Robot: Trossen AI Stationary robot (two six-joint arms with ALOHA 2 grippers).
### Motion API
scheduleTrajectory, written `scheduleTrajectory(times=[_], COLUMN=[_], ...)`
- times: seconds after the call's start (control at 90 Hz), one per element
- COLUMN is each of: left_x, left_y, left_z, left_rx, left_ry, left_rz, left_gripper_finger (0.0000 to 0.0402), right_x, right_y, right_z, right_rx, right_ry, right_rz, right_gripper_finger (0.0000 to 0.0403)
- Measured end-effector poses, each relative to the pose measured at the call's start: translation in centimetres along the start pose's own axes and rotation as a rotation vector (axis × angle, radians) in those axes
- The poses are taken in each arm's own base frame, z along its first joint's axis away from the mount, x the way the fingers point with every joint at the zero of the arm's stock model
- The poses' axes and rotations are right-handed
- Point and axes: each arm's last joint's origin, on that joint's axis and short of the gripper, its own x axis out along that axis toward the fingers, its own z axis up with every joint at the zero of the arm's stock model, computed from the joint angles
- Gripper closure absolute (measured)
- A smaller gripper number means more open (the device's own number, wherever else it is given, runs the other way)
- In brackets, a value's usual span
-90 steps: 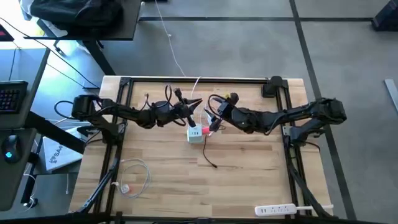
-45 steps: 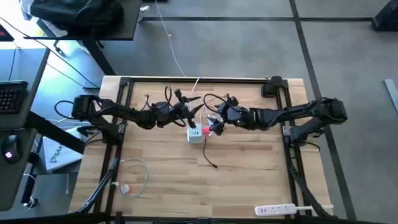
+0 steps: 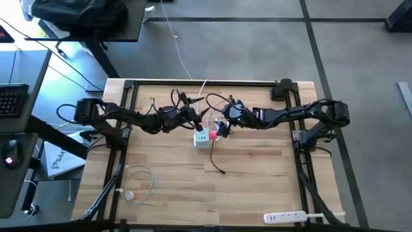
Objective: Insert USB
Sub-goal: Insert the white charger adapter into the black outlet extension
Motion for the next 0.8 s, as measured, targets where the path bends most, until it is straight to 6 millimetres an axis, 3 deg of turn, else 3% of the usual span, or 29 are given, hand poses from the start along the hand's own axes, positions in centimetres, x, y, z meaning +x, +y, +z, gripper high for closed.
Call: scheduleTrajectory(times=[0.444,0.8], left_x=[-0.6,0.1], left_y=[-1.3,-0.3], left_z=[-0.1,-0.1], left_rx=[0.085,0.086], left_ry=[0.025,-0.060], left_rz=[-0.088,-0.130], left_gripper_finger=[0.0186,0.0186], right_x=[0.3,2.8], right_y=[0.4,-0.1], right_z=[0.2,-1.1], right_rx=[0.038,0.170], right_ry=[-0.015,0.196], right_rz=[0.112,-0.037], right_gripper_finger=[0.0120,0.0121])
